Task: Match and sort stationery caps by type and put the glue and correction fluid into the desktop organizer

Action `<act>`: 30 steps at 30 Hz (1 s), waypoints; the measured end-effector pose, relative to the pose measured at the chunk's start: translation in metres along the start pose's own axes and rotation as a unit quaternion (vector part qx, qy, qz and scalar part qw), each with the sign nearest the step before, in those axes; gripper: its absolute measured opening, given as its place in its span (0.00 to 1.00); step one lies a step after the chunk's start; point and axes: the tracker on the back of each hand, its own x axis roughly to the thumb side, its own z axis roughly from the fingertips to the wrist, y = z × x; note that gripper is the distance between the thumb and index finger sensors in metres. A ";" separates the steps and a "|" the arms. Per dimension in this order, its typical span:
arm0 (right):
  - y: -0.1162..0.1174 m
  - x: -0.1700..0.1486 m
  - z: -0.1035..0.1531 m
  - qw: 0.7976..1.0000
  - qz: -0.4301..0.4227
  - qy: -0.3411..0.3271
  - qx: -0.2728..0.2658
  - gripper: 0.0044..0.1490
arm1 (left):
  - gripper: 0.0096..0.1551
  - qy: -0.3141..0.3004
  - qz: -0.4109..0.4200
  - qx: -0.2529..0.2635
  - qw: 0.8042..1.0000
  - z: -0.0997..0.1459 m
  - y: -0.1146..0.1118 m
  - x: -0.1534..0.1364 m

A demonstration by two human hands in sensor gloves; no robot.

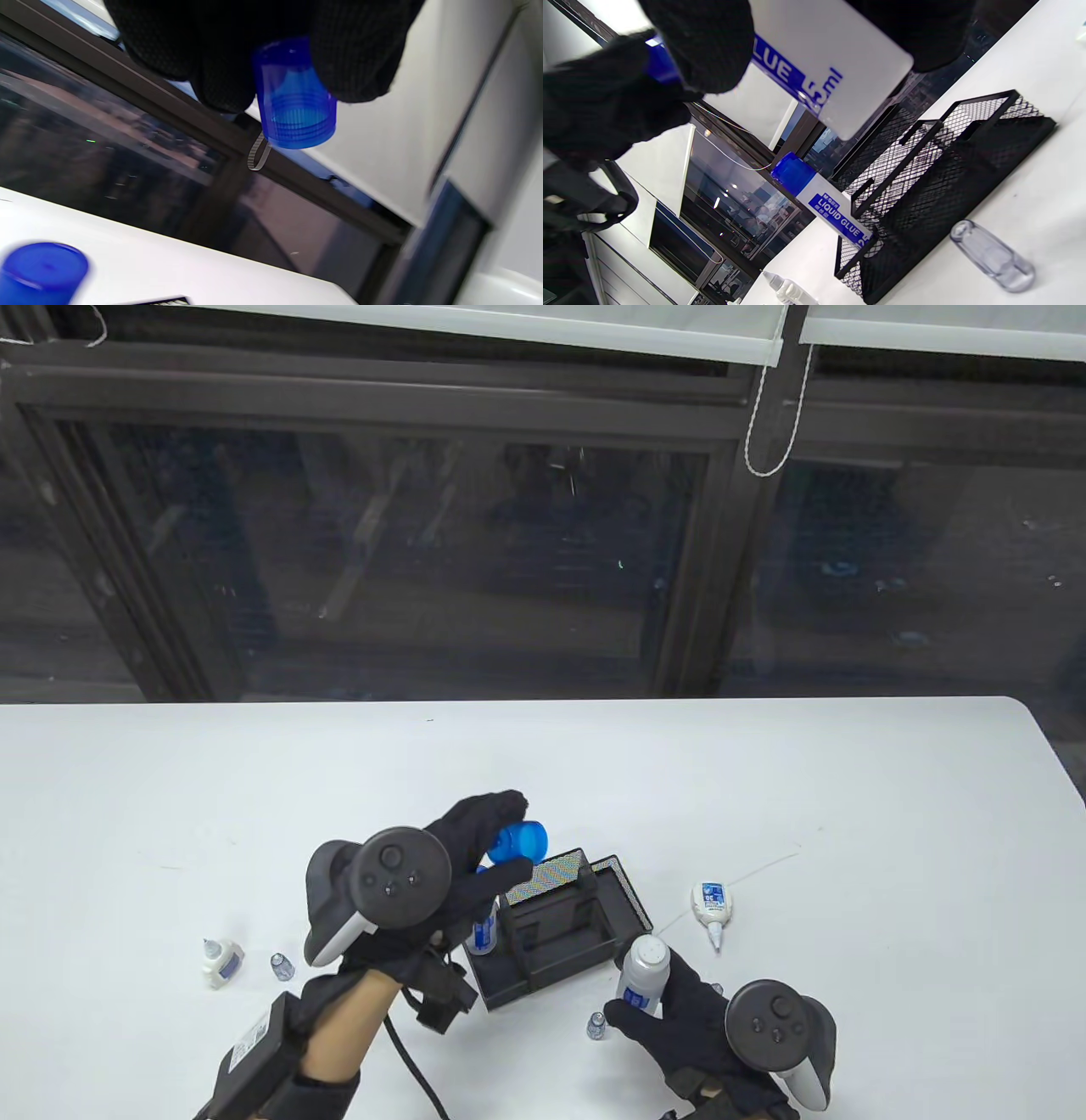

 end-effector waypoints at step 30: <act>0.021 -0.001 -0.003 0.998 0.004 0.006 0.061 0.45 | 0.34 -0.163 -0.002 -0.126 0.979 0.018 -0.089 0.057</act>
